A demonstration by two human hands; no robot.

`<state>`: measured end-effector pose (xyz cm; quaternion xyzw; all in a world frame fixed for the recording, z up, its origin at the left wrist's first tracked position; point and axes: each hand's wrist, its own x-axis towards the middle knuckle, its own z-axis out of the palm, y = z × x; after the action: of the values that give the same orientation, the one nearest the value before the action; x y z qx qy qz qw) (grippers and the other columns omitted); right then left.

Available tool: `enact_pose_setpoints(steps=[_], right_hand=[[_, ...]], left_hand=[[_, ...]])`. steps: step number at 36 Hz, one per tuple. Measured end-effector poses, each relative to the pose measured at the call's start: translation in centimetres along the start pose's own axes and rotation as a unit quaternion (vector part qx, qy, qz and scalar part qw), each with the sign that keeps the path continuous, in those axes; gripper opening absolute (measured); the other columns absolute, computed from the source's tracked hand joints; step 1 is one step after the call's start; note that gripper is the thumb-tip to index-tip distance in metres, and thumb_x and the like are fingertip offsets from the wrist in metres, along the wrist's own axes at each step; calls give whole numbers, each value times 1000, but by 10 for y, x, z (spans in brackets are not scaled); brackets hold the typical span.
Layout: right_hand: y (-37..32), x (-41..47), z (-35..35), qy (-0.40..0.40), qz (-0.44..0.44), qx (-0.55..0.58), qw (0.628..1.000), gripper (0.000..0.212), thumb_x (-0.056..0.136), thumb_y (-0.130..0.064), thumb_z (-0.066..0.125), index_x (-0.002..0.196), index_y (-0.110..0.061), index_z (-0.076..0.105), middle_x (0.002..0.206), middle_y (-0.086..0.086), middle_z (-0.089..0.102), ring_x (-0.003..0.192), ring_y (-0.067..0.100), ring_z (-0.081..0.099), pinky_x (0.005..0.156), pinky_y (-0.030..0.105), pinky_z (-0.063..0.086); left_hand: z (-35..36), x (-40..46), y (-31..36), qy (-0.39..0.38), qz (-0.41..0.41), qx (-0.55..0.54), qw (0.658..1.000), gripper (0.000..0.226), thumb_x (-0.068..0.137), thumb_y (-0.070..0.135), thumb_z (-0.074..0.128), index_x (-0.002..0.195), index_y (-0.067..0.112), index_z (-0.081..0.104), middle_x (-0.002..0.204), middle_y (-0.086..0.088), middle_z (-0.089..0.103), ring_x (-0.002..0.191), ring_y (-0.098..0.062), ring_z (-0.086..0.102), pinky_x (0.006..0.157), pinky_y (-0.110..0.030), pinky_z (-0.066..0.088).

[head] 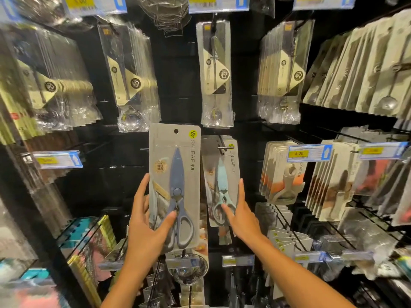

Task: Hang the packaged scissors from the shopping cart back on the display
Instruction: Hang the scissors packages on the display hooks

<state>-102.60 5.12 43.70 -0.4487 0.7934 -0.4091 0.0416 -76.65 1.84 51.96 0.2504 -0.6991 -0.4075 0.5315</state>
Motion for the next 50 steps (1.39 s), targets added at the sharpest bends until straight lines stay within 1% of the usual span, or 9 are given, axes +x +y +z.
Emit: enact_pose_setpoints(steps=[4, 12, 18, 23, 31, 36, 41, 45, 50], right_hand=[[0, 16, 6, -4, 16, -19, 1000, 100, 98, -55, 51, 139, -55, -39, 131, 16, 59, 92, 33, 70, 79, 53, 58], [7, 27, 12, -2, 13, -30, 999, 100, 99, -54, 50, 139, -54, -41, 131, 17, 54, 86, 31, 69, 76, 53, 58], [9, 10, 1, 15, -24, 31, 999, 101, 99, -45, 57, 144, -54, -33, 154, 15, 36, 111, 34, 65, 84, 52, 55], [1, -13, -17, 21, -72, 118, 990, 96, 98, -45, 59, 150, -53, -21, 159, 1, 28, 142, 21, 38, 108, 42, 41], [-57, -57, -47, -86, -155, 281, 943, 86, 101, -28, 58, 154, -52, -5, 138, -15, 52, 114, 3, 64, 91, 18, 52], [-76, -70, -46, -114, -175, 306, 929, 86, 102, -20, 58, 150, -63, 2, 129, 4, 63, 95, 31, 70, 93, 41, 59], [-68, -76, -46, -100, -164, 301, 934, 80, 102, -10, 55, 150, -61, 16, 102, 22, 56, 72, 36, 47, 69, 30, 44], [-61, -82, -48, -106, -149, 291, 939, 78, 102, -10, 55, 150, -61, 20, 110, 32, 54, 87, 49, 54, 80, 48, 55], [-45, -90, -46, -92, -122, 274, 949, 78, 102, -9, 55, 150, -61, 22, 114, -6, 71, 94, 36, 67, 92, 48, 56]], left_hand=[[2, 1, 1, 8, 7, 8, 1000, 95, 84, 9, 77, 148, 57, 26, 152, 9, 46, 136, -16, 50, 106, -46, 50], [8, -1, 4, 13, 14, -10, 1000, 94, 84, 2, 75, 148, 53, 30, 147, 13, 49, 129, -5, 54, 89, -12, 52], [6, -6, 4, 5, 19, -2, 1000, 95, 85, 4, 76, 149, 54, 28, 151, 14, 45, 133, -9, 51, 97, -16, 51], [5, -12, 3, 2, 9, 9, 1000, 94, 85, 9, 76, 149, 56, 26, 153, 14, 43, 137, -13, 48, 106, -46, 51], [10, -20, -3, -1, 2, -1, 1000, 93, 85, 7, 77, 152, 49, 27, 154, 17, 41, 138, -11, 48, 108, -48, 48], [16, -27, -7, -11, 4, -7, 1000, 92, 86, 10, 77, 154, 43, 25, 158, 16, 35, 143, -15, 42, 110, -53, 44], [16, -32, -12, -35, -10, -16, 999, 94, 85, 12, 78, 154, 45, 24, 158, 10, 38, 141, -19, 45, 109, -53, 45], [15, -33, -15, -72, -30, -21, 997, 98, 82, 13, 81, 153, 48, 23, 152, 6, 47, 135, -18, 52, 107, -49, 49], [18, -30, -19, -119, -62, 0, 991, 110, 74, 20, 87, 152, 54, 17, 141, 19, 55, 128, -8, 58, 105, -43, 52]])
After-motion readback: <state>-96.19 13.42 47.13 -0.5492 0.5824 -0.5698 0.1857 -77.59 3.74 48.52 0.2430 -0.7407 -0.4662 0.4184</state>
